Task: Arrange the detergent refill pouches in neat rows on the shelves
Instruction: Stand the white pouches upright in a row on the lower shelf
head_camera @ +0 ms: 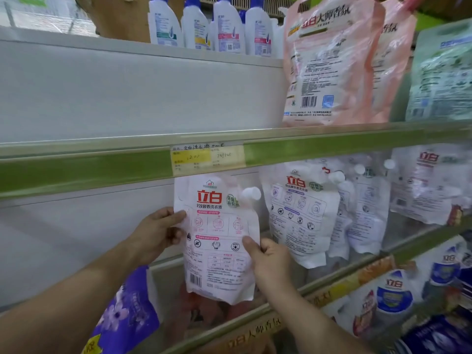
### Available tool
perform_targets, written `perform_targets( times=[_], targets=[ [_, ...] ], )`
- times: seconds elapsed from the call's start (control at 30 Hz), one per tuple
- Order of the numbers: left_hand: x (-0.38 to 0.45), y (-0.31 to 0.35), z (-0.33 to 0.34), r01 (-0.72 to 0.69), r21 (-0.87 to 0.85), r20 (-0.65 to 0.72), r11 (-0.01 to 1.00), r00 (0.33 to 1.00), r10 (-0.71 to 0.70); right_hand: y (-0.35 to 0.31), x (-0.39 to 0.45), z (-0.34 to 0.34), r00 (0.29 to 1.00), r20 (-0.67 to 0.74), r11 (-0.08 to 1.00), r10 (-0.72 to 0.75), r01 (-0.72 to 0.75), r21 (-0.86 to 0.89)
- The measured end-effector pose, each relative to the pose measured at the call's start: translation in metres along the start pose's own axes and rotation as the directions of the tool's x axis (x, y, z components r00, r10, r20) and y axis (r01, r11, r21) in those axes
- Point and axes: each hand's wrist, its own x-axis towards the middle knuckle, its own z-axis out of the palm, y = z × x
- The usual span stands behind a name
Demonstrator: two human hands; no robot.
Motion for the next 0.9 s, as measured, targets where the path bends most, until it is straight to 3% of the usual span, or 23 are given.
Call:
perform_targets(
  times=[0.17,0.3,0.43,0.6,0.9],
  targets=[
    [-0.017,0.012,0.016,-0.112,-0.042,-0.039,0.993,0.993,0.110,-0.020,-0.010,-0.016,0.996,-0.049,0.997,-0.078,0.079,0.013],
    [-0.033,0.021,0.046,-0.094,-0.007,-0.083,0.996,0.992,0.093,-0.026,-0.018,-0.050,0.989,-0.111,0.994,-0.101,0.104,0.017],
    [-0.055,0.012,0.096,-0.086,-0.009,-0.081,0.996,0.993,0.085,-0.018,-0.033,-0.108,0.994,-0.083,0.995,-0.075,0.080,0.055],
    [-0.082,-0.007,0.187,-0.024,-0.006,-0.055,1.000,0.998,0.023,0.004,-0.052,-0.202,0.994,-0.098,0.997,-0.044,0.050,0.058],
    [-0.091,-0.024,0.397,-0.054,0.035,0.006,0.998,0.999,0.054,0.029,-0.051,-0.396,0.968,-0.239,0.997,-0.077,0.078,-0.003]
  ],
)
